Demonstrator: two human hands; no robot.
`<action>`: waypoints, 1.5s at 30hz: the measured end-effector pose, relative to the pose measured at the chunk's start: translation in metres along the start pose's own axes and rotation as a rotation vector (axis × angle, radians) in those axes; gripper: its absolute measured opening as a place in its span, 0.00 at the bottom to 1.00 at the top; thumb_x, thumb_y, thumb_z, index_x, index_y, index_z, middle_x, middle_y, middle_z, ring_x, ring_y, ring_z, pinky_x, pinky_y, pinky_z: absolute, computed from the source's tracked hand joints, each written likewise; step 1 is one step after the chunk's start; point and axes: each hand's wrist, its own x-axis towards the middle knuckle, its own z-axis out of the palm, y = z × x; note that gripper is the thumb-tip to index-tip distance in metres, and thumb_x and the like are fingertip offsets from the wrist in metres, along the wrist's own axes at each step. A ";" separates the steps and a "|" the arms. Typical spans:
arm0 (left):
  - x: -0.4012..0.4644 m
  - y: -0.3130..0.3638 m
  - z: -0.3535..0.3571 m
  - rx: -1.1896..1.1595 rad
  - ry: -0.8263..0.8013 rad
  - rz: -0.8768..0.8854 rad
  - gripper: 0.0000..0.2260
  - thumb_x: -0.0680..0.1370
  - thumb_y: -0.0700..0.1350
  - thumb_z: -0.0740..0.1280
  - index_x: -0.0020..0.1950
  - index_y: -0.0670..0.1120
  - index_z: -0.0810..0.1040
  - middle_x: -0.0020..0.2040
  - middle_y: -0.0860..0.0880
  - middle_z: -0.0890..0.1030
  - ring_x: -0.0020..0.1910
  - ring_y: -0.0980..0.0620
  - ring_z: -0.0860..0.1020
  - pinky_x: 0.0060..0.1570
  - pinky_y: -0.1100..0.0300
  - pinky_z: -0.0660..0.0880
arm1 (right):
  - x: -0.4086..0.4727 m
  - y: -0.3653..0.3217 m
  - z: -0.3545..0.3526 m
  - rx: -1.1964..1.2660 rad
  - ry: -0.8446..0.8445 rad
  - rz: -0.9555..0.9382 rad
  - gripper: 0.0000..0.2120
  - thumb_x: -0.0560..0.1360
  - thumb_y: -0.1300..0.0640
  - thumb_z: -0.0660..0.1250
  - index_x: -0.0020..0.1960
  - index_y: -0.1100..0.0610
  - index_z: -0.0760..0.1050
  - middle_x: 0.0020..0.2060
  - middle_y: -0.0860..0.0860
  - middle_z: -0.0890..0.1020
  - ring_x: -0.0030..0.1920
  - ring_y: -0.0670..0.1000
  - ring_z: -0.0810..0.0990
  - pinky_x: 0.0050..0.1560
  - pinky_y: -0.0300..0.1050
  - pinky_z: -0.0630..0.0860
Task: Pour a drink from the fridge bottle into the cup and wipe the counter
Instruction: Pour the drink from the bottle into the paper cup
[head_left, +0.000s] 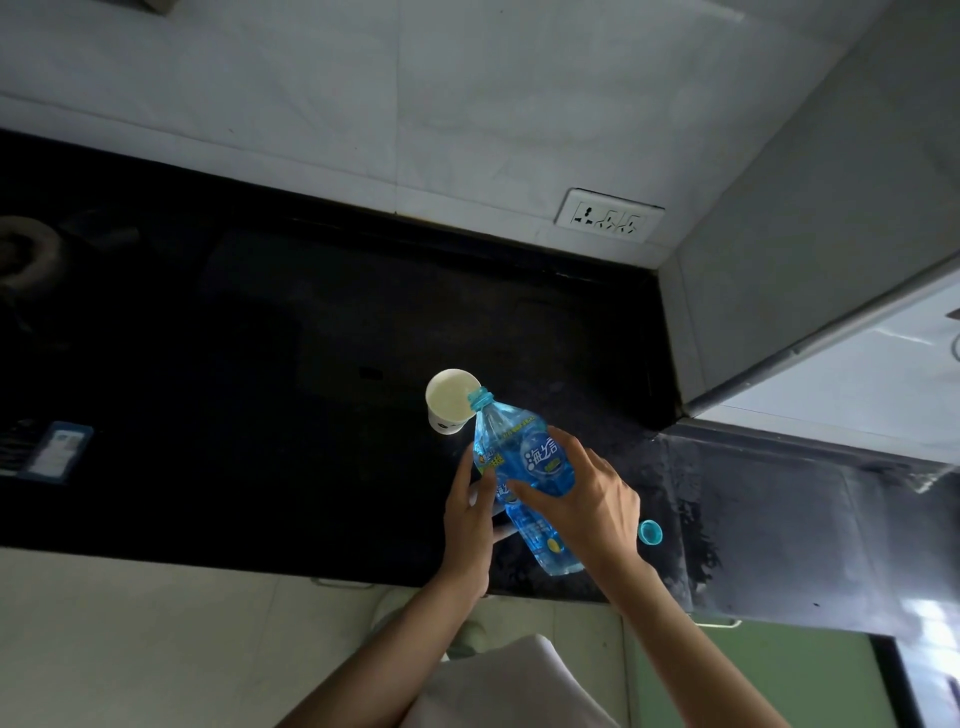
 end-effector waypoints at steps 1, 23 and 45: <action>0.000 0.000 0.000 0.001 -0.001 0.001 0.18 0.79 0.53 0.63 0.69 0.60 0.68 0.59 0.51 0.81 0.54 0.52 0.82 0.38 0.59 0.80 | 0.000 0.000 0.000 0.001 0.004 -0.004 0.36 0.64 0.30 0.69 0.68 0.43 0.69 0.54 0.44 0.82 0.53 0.49 0.80 0.39 0.41 0.70; -0.001 0.000 -0.005 0.047 -0.001 0.138 0.19 0.81 0.47 0.62 0.71 0.61 0.67 0.62 0.50 0.78 0.58 0.53 0.80 0.44 0.58 0.80 | -0.002 0.010 0.006 0.185 0.070 -0.090 0.36 0.62 0.31 0.71 0.65 0.46 0.71 0.49 0.43 0.82 0.45 0.45 0.81 0.37 0.36 0.71; 0.000 0.014 0.014 0.460 -0.114 0.494 0.23 0.77 0.41 0.68 0.71 0.49 0.69 0.66 0.47 0.76 0.64 0.54 0.76 0.62 0.58 0.74 | -0.003 0.051 0.003 0.808 -0.045 -0.024 0.38 0.64 0.57 0.80 0.67 0.41 0.64 0.57 0.39 0.79 0.59 0.39 0.78 0.59 0.34 0.74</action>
